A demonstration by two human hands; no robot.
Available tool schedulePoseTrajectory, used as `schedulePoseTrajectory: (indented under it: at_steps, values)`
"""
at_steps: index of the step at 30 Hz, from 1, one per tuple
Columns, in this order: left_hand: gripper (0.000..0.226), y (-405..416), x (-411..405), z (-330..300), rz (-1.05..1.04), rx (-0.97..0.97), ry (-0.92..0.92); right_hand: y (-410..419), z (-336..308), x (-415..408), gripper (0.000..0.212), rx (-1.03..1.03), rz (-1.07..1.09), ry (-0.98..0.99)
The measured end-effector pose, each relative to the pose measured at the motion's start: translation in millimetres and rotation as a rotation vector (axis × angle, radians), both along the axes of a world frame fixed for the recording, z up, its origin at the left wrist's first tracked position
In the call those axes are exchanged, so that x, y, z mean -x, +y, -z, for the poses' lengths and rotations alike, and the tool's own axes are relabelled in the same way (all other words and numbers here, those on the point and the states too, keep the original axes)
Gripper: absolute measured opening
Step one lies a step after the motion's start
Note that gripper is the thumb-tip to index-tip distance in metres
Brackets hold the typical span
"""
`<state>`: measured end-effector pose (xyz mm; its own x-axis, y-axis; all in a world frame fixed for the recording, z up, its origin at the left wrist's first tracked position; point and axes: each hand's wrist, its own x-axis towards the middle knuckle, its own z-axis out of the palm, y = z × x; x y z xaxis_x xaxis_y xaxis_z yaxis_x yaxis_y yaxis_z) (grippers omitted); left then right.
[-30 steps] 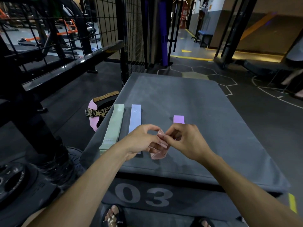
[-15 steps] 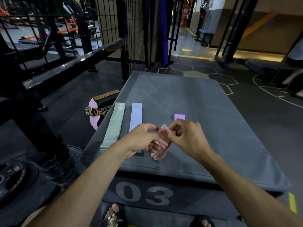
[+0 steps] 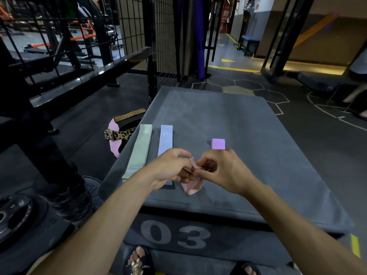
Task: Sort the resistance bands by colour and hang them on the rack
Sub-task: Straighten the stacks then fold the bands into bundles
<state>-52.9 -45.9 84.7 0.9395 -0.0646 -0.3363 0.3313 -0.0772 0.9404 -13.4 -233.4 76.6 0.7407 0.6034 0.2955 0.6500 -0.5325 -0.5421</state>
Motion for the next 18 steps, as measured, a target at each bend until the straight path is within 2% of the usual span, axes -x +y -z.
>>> schedulePoseTrajectory:
  at_steps: [3,9,13,15,18]
  values:
    - [0.040,2.8,2.4,-5.6,0.032,0.038,-0.007,-1.0,-2.6,-0.1,0.013,-0.047,0.009,0.009]
    - [0.055,5.9,4.9,-3.2,0.089,0.001,-0.049,-6.9,-5.1,-2.1,0.006,-0.144,-0.002,0.192]
    - [0.053,1.4,4.5,-4.1,0.072,-0.018,-0.056,-2.2,-4.5,1.7,0.015,-0.105,0.097,0.083]
    - [0.053,0.1,4.4,-4.8,0.060,-0.057,-0.040,2.4,-4.0,3.2,0.023,-0.143,0.171,0.033]
    - [0.052,-0.5,3.9,-4.8,0.085,-0.087,0.007,3.1,-2.6,0.5,0.025,-0.180,0.267,-0.042]
